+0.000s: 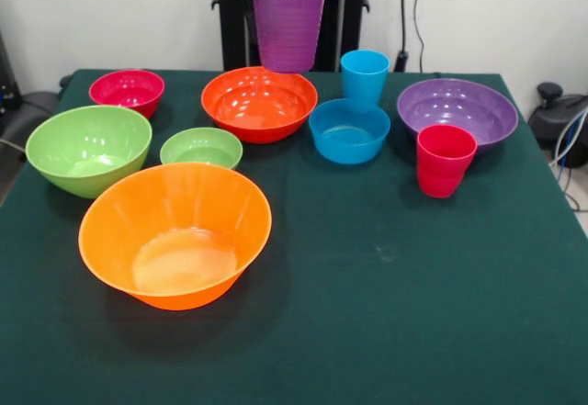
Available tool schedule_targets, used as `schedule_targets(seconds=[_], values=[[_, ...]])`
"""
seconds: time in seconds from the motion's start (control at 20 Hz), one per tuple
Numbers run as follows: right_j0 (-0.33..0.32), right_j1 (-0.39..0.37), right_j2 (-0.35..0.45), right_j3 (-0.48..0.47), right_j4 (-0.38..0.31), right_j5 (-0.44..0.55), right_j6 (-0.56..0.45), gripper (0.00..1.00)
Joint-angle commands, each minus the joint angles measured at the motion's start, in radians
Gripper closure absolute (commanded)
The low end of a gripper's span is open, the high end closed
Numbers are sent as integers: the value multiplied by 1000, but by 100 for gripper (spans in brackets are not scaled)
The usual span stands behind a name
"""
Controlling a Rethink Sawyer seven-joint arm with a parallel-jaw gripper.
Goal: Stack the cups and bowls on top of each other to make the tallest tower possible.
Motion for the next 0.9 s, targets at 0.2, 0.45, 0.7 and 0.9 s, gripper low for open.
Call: schedule_targets(seconds=[0.2, 0.45, 0.7, 0.9], values=[[181, 54, -227, -275, -136, 201, 92, 100], [181, 178, -236, -489, -141, 206, 7, 100], [145, 290, -195, -696, -145, 319, -120, 100], [132, 413, -161, -904, -144, 440, -204, 100]])
